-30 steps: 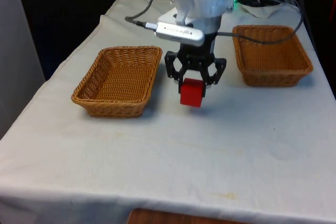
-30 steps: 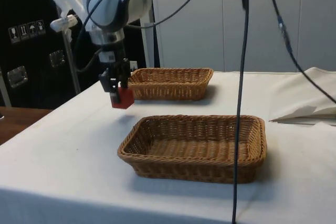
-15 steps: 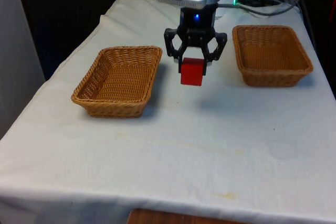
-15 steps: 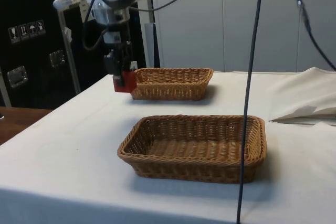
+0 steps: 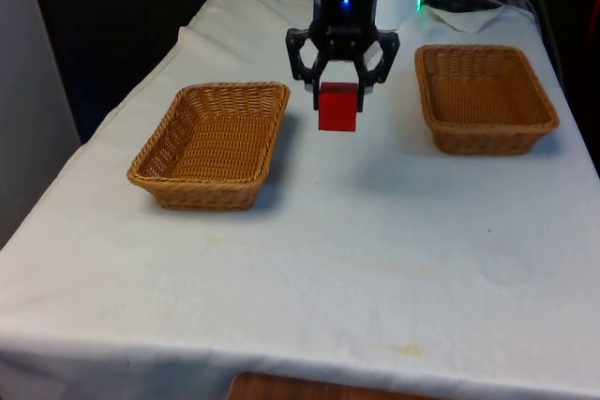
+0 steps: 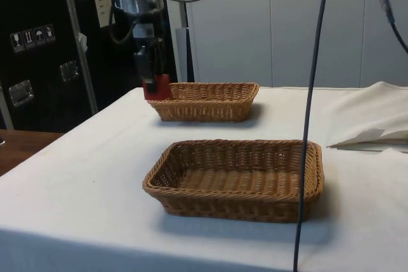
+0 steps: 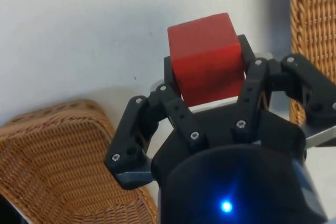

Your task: Pick up the red cube and place it into the right basket.

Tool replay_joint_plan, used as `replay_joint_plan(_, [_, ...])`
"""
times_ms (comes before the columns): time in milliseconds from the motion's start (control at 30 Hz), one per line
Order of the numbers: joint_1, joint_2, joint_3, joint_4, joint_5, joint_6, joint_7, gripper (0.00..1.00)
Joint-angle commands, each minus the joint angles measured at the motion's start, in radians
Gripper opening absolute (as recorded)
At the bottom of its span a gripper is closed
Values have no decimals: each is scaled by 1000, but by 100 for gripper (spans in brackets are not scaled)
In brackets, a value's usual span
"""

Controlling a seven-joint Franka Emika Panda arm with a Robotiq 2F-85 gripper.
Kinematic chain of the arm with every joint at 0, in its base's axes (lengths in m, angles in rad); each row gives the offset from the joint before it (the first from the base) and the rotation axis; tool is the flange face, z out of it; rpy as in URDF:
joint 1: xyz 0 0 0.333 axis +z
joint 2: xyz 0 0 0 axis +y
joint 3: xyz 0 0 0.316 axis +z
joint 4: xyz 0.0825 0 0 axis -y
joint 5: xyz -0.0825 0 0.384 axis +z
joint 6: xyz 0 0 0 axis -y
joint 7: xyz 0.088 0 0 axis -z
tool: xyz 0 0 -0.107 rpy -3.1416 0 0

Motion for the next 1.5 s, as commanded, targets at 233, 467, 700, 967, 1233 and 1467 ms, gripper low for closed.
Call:
replay_joint_plan(233, [-15, -9, -25, -25, 30, 15, -80, 4])
replay_joint_plan(467, [-23, 10, -58, -26, 73, 22, -153, 4])
replay_joint_plan(700, [-32, 36, -91, -19, 118, 27, -224, 4])
replay_joint_plan(967, [-40, 71, -131, -2, 160, 25, -298, 4])
replay_joint_plan(1233, [-36, 105, -180, 18, 189, 23, -355, 4])
replay_joint_plan(1467, [-60, 151, -206, 61, 233, 13, -425, 4])
